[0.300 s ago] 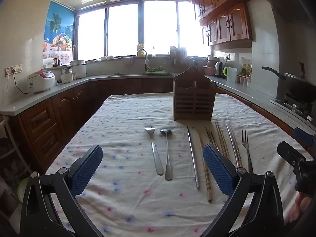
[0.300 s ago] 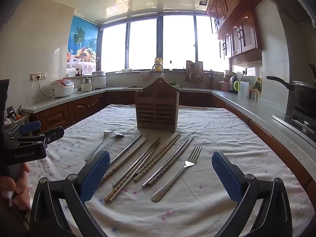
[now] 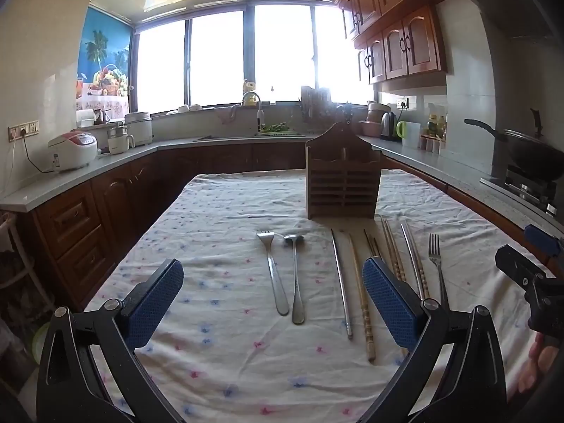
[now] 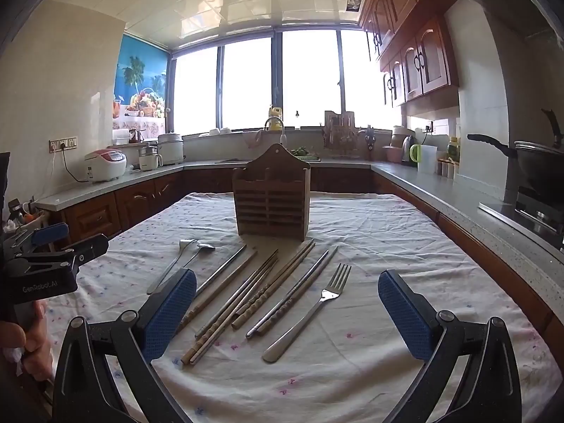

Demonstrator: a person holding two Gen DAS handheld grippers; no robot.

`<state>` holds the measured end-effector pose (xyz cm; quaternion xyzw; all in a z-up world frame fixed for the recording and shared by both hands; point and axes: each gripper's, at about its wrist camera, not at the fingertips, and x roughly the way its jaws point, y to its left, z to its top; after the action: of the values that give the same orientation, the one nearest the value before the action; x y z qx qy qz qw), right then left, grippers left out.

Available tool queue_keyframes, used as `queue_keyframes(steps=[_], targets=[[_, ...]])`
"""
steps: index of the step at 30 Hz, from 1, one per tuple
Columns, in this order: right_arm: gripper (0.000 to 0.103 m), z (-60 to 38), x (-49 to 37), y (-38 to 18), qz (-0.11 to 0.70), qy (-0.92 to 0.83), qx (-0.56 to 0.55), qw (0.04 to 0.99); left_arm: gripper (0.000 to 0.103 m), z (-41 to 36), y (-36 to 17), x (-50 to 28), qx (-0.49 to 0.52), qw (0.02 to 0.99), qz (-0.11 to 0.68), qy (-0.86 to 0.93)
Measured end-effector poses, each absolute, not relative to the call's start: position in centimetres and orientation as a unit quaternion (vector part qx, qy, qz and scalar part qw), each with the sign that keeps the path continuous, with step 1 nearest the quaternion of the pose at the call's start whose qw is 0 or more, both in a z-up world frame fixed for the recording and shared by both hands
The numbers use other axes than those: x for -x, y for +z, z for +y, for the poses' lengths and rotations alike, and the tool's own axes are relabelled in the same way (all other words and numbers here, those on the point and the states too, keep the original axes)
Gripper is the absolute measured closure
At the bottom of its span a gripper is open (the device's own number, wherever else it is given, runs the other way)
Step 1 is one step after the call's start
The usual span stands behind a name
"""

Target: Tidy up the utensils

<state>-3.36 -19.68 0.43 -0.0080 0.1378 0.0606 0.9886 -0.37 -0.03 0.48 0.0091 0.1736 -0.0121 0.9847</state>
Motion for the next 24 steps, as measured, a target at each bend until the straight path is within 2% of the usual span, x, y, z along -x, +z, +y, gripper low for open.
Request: queue_keyframes(steps=[24], targets=[[0.0,-20.38,2.61,-0.5,0.142,0.068,-0.017,0.987,0.0,-0.12,0.84,0.5,-0.006,0.985,0.172,-0.012]])
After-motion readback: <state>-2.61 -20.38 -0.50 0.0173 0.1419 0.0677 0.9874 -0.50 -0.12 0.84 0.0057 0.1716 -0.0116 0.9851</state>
